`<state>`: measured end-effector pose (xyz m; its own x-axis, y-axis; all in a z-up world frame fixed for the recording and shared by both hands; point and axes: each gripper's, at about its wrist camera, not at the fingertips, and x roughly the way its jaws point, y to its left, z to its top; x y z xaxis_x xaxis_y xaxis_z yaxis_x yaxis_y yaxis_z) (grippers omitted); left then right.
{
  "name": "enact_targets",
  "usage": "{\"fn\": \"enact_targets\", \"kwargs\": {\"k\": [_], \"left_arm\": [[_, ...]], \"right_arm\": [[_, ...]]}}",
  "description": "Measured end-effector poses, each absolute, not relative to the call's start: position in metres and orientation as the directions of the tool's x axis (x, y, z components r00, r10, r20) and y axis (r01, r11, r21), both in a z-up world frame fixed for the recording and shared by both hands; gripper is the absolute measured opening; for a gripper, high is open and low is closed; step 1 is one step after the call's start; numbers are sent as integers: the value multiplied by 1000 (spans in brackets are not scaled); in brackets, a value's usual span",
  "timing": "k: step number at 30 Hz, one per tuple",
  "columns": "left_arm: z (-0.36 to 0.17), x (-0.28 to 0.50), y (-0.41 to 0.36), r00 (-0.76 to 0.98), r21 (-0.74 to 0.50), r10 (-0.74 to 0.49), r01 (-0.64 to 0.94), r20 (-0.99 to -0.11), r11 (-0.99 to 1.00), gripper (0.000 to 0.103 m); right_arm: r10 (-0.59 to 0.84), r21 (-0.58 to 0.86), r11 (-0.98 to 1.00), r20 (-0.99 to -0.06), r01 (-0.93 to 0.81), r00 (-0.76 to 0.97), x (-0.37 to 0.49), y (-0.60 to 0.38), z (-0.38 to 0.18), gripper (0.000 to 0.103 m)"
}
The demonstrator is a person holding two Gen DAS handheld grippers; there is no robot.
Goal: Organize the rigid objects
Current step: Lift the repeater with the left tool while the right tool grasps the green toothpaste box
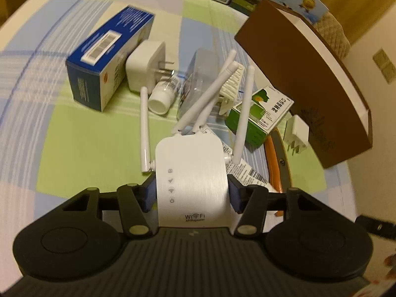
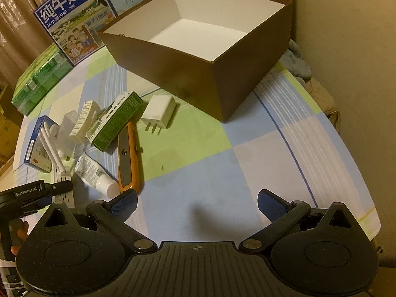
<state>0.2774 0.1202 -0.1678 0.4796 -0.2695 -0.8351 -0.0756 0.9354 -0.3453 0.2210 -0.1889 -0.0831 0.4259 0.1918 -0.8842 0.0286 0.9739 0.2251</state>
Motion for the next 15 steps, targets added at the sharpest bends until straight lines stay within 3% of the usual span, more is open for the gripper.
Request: {"fn": "enact_targets", "kwargs": {"k": [15], "left_arm": [[-99,245,124,635,-206,-174,24,-753,978,52]], "right_arm": [[252,257,965,-865,-48,434,243,-165,-84,101]]}}
